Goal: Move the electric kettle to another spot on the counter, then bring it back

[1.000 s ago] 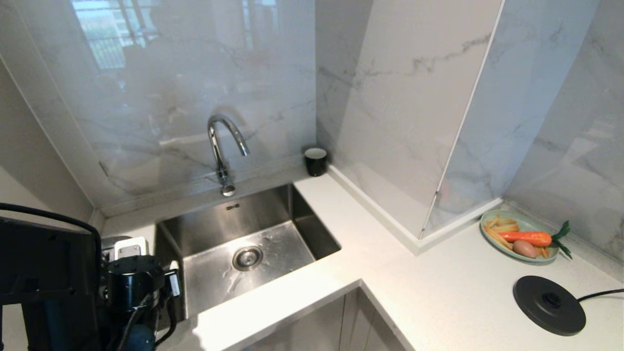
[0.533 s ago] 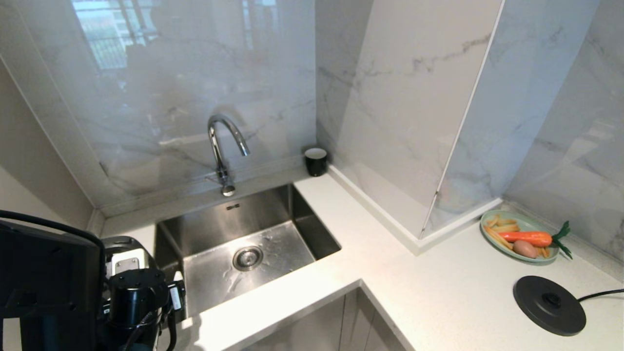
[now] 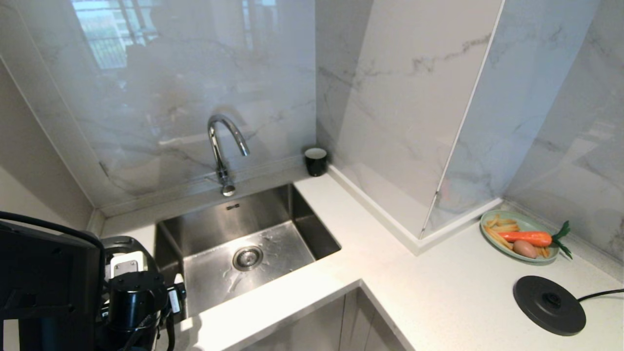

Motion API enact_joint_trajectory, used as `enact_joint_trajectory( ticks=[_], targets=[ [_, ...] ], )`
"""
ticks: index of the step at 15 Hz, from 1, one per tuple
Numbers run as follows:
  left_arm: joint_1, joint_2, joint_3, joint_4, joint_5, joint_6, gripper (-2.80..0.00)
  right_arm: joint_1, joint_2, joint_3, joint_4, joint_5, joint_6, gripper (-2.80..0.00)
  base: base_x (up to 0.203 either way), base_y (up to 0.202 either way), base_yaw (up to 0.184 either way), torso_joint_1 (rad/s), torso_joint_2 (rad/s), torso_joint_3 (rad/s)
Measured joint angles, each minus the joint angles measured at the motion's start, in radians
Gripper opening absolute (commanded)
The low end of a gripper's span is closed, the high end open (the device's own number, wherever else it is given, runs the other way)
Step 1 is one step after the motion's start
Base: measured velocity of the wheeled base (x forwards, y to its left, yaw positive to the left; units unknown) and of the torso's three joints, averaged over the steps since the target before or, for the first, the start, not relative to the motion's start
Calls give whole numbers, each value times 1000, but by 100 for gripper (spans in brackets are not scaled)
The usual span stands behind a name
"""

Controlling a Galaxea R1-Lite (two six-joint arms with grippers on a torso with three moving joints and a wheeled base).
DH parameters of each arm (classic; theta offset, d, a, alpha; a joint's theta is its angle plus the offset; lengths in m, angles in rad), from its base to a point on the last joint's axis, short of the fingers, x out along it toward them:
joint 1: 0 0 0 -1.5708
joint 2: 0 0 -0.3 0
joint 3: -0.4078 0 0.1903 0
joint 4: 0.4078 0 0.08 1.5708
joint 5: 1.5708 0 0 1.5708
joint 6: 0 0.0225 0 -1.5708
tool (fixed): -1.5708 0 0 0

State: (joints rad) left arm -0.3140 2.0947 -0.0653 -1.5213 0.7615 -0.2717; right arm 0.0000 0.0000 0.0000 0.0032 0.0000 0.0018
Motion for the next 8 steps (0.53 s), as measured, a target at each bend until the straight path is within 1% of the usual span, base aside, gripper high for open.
enact_joint_trajectory(
  ticks=[1, 2, 5, 8],
  targets=[
    [0, 0, 0, 0, 3, 1, 0, 0, 0, 0, 0, 0, 0, -280, 0, 0, 0, 0, 0, 0],
    [-1, 0, -1, 0, 4, 1, 0, 0, 0, 0, 0, 0, 0, -280, -70, 0, 2, 3, 7, 2],
    [-3, 0, -15, 0, 6, 6, 0, 0, 0, 0, 0, 0, 0, -280, -154, 0, -3, -3, 8, 2],
    [-2, 0, -31, 0, 6, 11, 0, 0, 0, 0, -1, 0, 0, -280, 0, 0, 0, 11, 1, -4]
  ],
)
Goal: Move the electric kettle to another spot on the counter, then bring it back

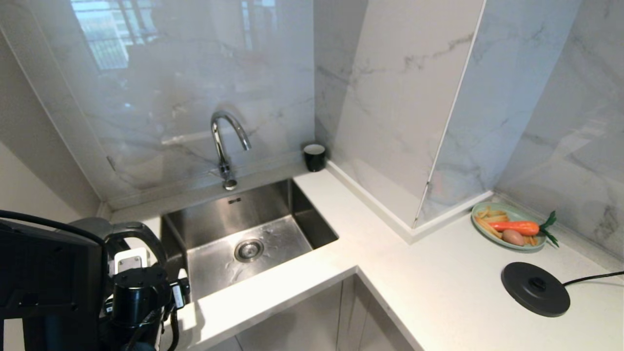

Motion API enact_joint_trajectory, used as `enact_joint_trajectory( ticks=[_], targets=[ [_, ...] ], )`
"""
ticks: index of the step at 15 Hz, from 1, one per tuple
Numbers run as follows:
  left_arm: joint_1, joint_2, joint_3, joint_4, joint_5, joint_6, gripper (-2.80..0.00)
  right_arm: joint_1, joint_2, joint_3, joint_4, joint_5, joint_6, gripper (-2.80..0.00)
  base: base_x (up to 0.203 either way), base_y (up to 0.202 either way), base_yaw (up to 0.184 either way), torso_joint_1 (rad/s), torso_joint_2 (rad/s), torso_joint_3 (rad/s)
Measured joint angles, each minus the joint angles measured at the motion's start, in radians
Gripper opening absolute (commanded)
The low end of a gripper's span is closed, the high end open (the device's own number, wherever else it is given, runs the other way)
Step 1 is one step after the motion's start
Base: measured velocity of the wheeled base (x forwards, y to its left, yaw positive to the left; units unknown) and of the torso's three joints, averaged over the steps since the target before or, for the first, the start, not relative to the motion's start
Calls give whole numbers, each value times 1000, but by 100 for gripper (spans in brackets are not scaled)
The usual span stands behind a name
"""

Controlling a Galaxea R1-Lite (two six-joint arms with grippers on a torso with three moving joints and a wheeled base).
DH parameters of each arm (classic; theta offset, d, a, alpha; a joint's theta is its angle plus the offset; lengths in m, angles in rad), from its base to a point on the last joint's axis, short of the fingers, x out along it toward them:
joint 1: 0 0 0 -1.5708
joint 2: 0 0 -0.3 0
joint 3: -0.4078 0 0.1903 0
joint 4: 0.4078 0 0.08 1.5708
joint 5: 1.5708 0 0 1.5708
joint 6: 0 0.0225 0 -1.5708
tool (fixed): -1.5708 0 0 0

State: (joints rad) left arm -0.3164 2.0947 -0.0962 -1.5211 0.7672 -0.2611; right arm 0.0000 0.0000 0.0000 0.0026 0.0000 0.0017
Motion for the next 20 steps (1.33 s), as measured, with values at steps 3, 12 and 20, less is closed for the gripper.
enact_joint_trajectory(
  ticks=[3, 12, 20],
  targets=[
    [-9, -5, 5, 0, 12, -2, 0, 0, 0, 0, 0, 0, 0, -280, 0, 0, 0, 0, 0, 0],
    [-290, -318, 94, 0, 109, 38, 0, 0, 0, 0, 1, 0, 0, -280, 0, 0, 0, 0, 0, 0],
    [-269, -621, 93, 0, 189, 292, 0, 0, 0, 0, 1, 0, 0, -280, 0, 0, 0, 0, 0, 0]
  ],
)
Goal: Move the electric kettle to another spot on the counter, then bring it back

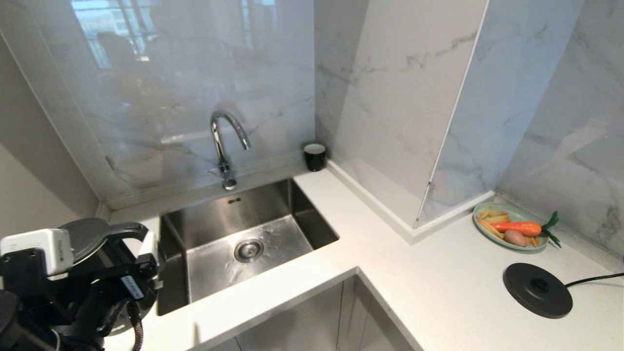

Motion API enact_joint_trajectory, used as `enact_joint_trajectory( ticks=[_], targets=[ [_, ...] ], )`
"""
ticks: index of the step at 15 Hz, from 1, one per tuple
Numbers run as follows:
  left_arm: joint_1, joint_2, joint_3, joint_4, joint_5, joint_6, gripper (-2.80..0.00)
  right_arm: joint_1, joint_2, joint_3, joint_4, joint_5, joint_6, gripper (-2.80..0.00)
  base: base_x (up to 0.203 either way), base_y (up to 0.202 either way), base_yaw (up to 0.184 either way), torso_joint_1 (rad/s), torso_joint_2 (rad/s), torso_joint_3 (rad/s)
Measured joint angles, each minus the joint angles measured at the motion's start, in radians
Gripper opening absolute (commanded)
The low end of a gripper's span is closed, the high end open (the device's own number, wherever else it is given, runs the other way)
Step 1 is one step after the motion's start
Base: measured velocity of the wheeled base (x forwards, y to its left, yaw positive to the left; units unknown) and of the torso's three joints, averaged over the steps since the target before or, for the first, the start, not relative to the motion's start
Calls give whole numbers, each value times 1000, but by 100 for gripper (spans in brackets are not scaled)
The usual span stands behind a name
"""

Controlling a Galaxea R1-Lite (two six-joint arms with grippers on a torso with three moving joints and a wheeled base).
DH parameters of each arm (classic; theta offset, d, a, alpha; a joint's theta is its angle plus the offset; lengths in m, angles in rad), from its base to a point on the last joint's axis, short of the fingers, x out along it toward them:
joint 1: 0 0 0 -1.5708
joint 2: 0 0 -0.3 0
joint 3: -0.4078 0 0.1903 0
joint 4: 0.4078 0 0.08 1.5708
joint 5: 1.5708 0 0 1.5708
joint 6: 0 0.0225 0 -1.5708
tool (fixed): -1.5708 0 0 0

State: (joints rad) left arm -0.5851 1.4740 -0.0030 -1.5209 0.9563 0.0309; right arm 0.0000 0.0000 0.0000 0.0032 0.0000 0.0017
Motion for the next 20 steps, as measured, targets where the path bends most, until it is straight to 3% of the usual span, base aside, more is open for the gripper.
enact_joint_trajectory(
  ticks=[3, 6, 11, 13, 17, 20],
  targets=[
    [43, -201, -45, 32, 48, 179, 0, 0, 0, 0, 0, 0, 0, -280, 0, 0, 0, 0, 0, 0],
    [171, -455, -137, 233, 53, 264, 0, 0, 0, 0, 0, 0, 1, -280, 0, 0, 0, 0, 0, 0],
    [348, -957, -302, 833, -21, 271, 0, 0, 0, 0, 0, 0, 1, -280, 0, 0, 0, 0, 0, 0],
    [403, -1092, -330, 1021, -54, 261, 0, 0, 0, 0, 0, 0, 1, -280, 0, 0, 0, 0, 0, 0],
    [515, -1179, -324, 1122, -111, 262, 0, 0, 0, 0, 0, 0, 1, -280, 0, 0, 0, 0, 0, 0],
    [601, -1232, -264, 1124, -256, 266, 0, 0, 0, 0, 0, 0, 0, -280, 0, 0, 0, 0, 0, 0]
  ],
)
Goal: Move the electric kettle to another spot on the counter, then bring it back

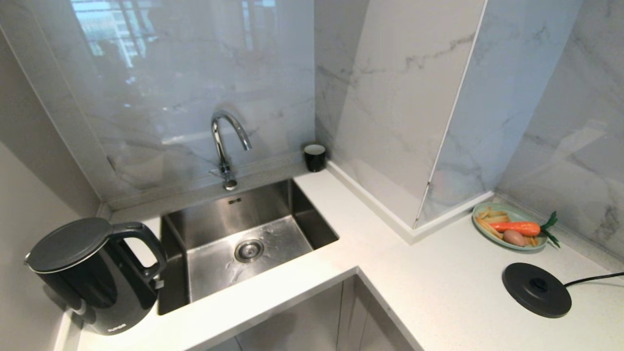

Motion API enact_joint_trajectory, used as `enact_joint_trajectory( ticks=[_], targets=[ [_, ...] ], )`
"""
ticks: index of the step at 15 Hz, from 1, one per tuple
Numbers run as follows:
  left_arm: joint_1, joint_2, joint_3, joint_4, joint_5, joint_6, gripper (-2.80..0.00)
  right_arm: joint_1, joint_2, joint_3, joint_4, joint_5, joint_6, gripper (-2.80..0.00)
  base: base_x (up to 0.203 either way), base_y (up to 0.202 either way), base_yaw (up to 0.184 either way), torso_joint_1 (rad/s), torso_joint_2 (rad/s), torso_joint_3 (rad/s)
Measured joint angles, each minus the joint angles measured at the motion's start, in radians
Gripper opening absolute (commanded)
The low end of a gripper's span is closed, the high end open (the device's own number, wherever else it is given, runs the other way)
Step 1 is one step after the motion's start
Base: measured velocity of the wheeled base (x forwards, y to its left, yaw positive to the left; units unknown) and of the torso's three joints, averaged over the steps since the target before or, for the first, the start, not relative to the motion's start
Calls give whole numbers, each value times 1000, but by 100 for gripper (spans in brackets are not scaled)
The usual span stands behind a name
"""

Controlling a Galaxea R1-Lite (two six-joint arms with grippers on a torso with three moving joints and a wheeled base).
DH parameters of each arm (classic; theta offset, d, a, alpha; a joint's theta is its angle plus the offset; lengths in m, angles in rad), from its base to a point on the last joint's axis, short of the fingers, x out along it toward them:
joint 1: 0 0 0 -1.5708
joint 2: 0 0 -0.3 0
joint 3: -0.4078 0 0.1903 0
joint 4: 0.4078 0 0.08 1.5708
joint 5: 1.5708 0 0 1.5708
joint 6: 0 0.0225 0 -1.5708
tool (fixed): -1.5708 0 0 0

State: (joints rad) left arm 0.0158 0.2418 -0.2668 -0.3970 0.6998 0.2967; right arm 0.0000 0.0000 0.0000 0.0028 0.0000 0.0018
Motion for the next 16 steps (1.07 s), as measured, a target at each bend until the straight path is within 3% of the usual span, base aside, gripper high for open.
enact_joint_trajectory(
  ticks=[2, 4, 6, 9, 11, 13, 16],
  targets=[
    [2, -30, 67, 7, -36, -8, 0, 0, 0, 0, 0, 0, 0, -280, 0, 0, 0, 0, 0, 0],
    [-13, -75, 151, 90, -126, -17, 0, 0, 0, 0, 0, 0, 0, -280, 0, 0, 0, 0, 0, 0],
    [-18, -138, 203, 207, -291, -68, 0, 0, 0, 0, 0, 0, 0, -280, 0, 0, 0, 0, 0, 0],
    [-18, -211, 199, 429, -615, -251, 0, 0, 0, 0, 0, 0, -1, -280, 0, 0, 0, 0, 0, 0],
    [-16, -230, 179, 513, -782, -317, 0, 0, 0, 0, 0, 0, 0, -280, 0, 0, 0, 0, 0, 0],
    [-16, -238, 175, 531, -798, -321, 0, 0, 0, 0, 0, 0, 0, -280, 0, 0, 0, 0, 0, 0],
    [-17, -243, 194, 528, -720, -278, 0, 0, 0, 0, 0, 0, 0, -280, 0, 0, 0, 0, 0, 0]
  ],
)
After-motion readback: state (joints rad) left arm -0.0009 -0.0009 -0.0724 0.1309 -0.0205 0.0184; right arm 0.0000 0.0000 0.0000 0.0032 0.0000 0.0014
